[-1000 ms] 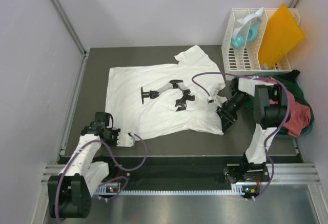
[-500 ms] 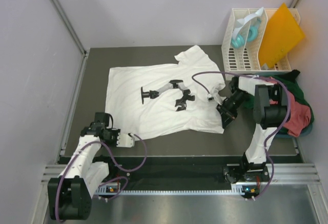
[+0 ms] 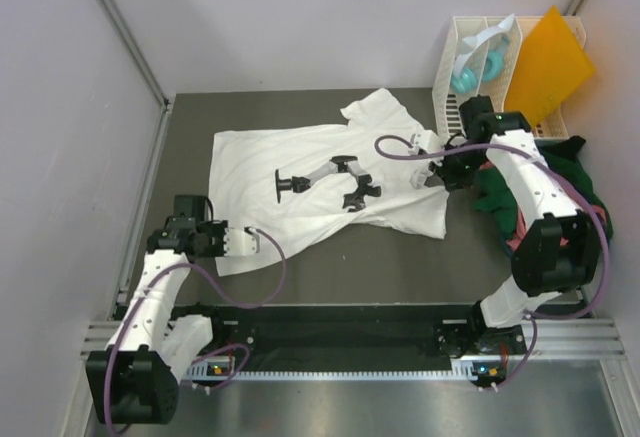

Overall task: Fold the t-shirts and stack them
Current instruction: Grap the side of the flattened tshirt closest away from the robot with both arms, then fold the flattened tshirt in 1/3 of the way

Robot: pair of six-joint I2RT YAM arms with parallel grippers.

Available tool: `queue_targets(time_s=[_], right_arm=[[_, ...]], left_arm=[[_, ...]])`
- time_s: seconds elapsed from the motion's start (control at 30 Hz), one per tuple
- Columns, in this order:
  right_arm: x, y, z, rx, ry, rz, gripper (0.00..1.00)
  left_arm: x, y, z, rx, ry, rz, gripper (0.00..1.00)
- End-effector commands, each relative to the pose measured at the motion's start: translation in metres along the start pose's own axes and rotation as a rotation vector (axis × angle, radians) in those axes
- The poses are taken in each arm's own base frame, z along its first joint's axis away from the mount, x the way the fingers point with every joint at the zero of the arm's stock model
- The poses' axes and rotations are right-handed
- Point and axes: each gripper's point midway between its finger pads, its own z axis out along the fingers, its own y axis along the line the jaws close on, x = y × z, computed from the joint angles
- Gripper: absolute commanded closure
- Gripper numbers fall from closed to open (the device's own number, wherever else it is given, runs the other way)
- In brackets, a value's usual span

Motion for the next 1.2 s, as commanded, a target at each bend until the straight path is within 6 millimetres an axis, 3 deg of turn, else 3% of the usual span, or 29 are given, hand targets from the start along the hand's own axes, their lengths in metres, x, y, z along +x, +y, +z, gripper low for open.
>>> queue_targets(time_s=[0.0,0.13,0.27,0.37,0.43,0.53,0.6,1.03,1.17], right_arm=[[-0.003,-0.018,-0.022,0.16,0.05,-0.119,1.0],[-0.002,-0.015,-0.018,0.172,0.065,-0.137,1.0],[-0.004,-0.009,-0.01,0.156,0.058,-0.137,1.0],[-0.002,-0.006,-0.003,0.146,0.07,-0.141,1.0],[-0.001,-0.005,0.0,0.143,0.077,-0.139,1.0],[-0.003,-0.006,0.002,0.143,0.073,-0.135,1.0],[-0.005,-0.006,0.002,0.144,0.07,-0.132,1.0],[-0.011,-0.006,0.007,0.127,0.067,-0.115,1.0],[-0.015,-0.005,0.008,0.111,0.057,-0.109,1.0]], left_arm=[[-0.004,0.032,-0.012,-0.08,-0.009,0.0,1.0],[-0.012,0.048,-0.017,-0.116,-0.054,-0.001,1.0],[-0.035,0.023,-0.019,-0.029,-0.175,0.007,0.99],[-0.046,-0.016,-0.014,0.063,-0.227,0.069,0.93],[-0.044,-0.047,-0.007,0.139,-0.232,0.118,0.87],[-0.044,-0.064,0.001,0.137,-0.244,0.156,0.72],[-0.046,-0.064,0.004,0.105,-0.257,0.161,0.61],[-0.04,-0.107,0.04,0.127,-0.253,0.127,0.55],[-0.032,-0.109,0.053,0.082,-0.216,0.144,0.54]])
